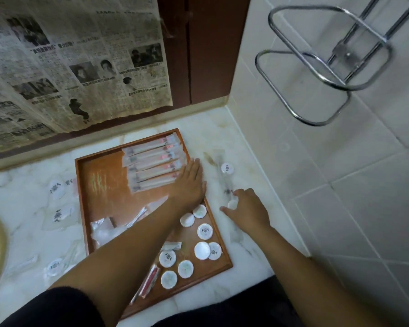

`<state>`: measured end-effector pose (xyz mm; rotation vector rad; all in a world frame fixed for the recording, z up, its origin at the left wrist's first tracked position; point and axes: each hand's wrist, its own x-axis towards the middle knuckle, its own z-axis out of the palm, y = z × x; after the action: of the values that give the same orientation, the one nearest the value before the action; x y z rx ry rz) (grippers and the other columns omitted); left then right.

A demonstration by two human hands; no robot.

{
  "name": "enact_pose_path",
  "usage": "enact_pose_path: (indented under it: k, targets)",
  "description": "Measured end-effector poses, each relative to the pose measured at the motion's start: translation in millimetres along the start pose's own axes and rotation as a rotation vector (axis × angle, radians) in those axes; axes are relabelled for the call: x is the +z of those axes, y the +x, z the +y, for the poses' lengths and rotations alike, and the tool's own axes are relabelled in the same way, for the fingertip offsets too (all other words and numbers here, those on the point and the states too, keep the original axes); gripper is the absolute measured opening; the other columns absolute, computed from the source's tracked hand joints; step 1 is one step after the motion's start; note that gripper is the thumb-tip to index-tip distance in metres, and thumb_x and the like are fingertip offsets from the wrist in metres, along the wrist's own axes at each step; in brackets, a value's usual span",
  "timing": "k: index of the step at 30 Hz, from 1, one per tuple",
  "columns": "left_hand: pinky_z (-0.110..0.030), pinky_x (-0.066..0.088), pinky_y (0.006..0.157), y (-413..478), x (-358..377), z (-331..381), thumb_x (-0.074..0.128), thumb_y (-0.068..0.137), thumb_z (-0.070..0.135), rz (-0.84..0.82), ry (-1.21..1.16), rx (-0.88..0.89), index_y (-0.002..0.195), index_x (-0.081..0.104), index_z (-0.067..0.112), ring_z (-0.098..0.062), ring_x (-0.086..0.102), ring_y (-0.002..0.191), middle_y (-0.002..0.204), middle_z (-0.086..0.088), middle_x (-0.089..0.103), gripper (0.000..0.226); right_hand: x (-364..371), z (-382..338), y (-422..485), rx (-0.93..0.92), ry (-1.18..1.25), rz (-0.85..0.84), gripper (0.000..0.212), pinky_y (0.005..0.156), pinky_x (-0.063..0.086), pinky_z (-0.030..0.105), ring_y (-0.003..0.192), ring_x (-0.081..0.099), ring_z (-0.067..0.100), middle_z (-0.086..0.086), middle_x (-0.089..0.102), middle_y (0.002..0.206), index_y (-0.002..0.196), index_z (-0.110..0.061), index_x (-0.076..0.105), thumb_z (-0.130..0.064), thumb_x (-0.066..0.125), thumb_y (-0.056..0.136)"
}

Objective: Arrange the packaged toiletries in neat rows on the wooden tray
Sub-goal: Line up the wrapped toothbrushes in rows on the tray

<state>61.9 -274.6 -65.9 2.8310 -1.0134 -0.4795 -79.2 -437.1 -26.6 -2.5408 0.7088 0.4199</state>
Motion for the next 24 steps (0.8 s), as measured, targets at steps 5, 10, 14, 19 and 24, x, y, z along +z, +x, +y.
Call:
enact_pose_path:
  k: [5,10,14,19,24]
  targets:
    - [-0.041,-0.010,0.126,-1,8,0,-0.014,0.091,0.046,0.033,0.042,-0.012,0.160,0.003,0.002,-0.028,-0.009,0.156,0.169,-0.014,-0.003,0.084,10,0,-8,0.009,0.015,0.025,0.052,0.085,0.053,0.037,0.111,0.059,0.026,0.004,0.054,0.120,0.127,-0.021,0.055,-0.048,0.071,0.086]
    - [-0.042,-0.008,0.126,-3,7,2,-0.012,0.095,0.044,0.034,0.061,-0.020,0.160,0.000,0.003,-0.027,-0.012,0.156,0.169,-0.013,-0.006,0.078,10,7,-18,0.009,-0.098,0.049,0.039,0.082,0.053,0.036,0.106,0.057,0.025,0.002,0.057,0.113,0.115,-0.020,0.059,-0.044,0.064,0.085]
    - [-0.043,-0.007,0.127,-4,5,4,-0.004,0.100,0.042,0.023,0.079,-0.031,0.160,-0.001,0.003,-0.027,-0.013,0.156,0.169,-0.013,-0.008,0.072,9,10,-20,-0.012,-0.139,0.141,0.024,0.070,0.052,0.036,0.094,0.057,0.026,0.003,0.059,0.100,0.097,-0.017,0.066,-0.034,0.058,0.083]
    - [-0.045,-0.007,0.127,-4,3,7,0.013,0.109,0.036,0.005,0.119,-0.031,0.160,-0.004,0.003,-0.027,-0.014,0.156,0.169,-0.013,-0.010,0.063,3,14,-20,-0.020,-0.126,0.228,0.020,0.067,0.051,0.037,0.086,0.058,0.028,0.003,0.062,0.088,0.082,-0.015,0.069,-0.032,0.061,0.086]
    - [-0.050,-0.005,0.126,-6,-4,15,0.017,0.110,0.033,0.009,0.148,-0.003,0.160,0.010,0.003,-0.033,-0.003,0.157,0.169,-0.016,0.005,0.059,-6,20,-18,0.019,0.049,0.242,0.019,0.070,0.053,0.038,0.088,0.057,0.024,-0.001,0.064,0.089,0.081,-0.017,0.068,-0.032,0.060,0.091]
